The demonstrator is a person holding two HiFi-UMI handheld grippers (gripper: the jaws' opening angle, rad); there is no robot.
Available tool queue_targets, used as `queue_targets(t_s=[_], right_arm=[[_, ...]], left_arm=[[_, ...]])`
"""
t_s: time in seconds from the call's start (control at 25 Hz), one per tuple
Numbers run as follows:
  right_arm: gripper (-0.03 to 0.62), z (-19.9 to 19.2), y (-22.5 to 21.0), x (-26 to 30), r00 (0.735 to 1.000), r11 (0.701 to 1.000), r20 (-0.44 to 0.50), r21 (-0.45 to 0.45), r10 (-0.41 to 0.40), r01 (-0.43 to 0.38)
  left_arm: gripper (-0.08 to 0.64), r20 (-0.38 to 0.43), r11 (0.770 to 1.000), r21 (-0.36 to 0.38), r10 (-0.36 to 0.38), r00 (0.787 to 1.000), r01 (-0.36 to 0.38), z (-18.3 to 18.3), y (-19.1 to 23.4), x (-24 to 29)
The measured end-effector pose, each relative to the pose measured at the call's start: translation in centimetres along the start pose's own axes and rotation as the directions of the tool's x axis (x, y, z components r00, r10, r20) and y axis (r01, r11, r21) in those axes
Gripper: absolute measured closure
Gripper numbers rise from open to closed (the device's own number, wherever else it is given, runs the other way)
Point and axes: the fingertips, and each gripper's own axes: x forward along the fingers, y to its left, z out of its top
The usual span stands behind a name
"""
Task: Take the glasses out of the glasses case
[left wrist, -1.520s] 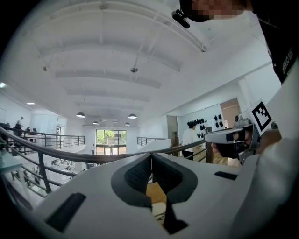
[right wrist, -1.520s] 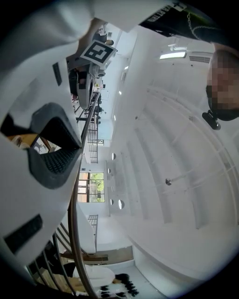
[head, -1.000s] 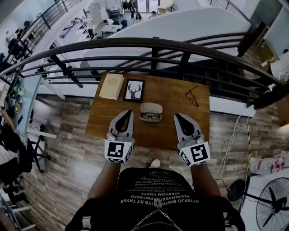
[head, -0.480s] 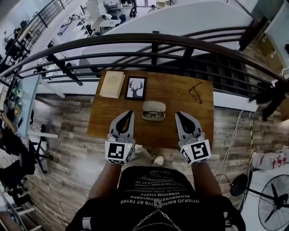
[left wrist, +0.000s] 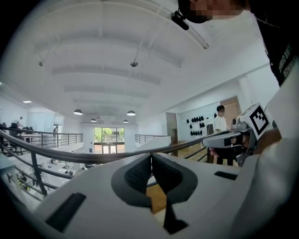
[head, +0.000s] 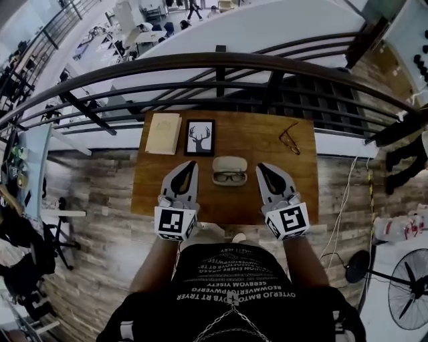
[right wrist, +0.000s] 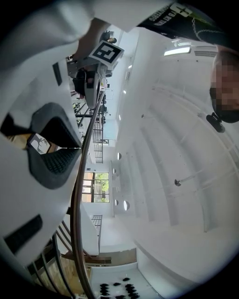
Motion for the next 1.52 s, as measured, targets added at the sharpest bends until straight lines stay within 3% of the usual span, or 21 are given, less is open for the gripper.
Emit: queue_targets(t_s=[0.36,0.52,1.0,1.28,1.52], right_arm=[[0.571,-1.1,-0.8,2.6,1.000,1.000,-0.026,0.028,-0.012,0.012],[0.517,-2.2,-1.0,3.5,0.998,0.999,-0.064,0.039,0.001,0.001],[0.490,-7.6,-0.7,6.7,0.978,0.999,-0.201,0.023,0.051,-0.048],[0.436,-9.0,-1.2,7.5,0.977,0.998,-0.206,0.048,0.059,-0.051],[0.428,-11.6,-1.3,8.5,0.962,0.996,-0.260,0.044,0.088,-0.079]], left_arm=[[0.532,-0.024,0.999,-0.010,-0.039,0.999,0.039,-1.4,1.6,2.3],[0.532,-0.030,0.999,-0.019,-0.048,0.998,0.048,-1.9,2.0,3.1],[0.532,-0.045,0.999,-0.028,-0.042,0.998,0.041,-2.5,3.9,4.6],[0.532,-0.060,0.999,-0.030,-0.032,0.998,0.030,-2.8,4.4,5.1],[0.532,-0.073,0.999,-0.032,-0.029,0.997,0.027,-3.4,4.6,5.4]])
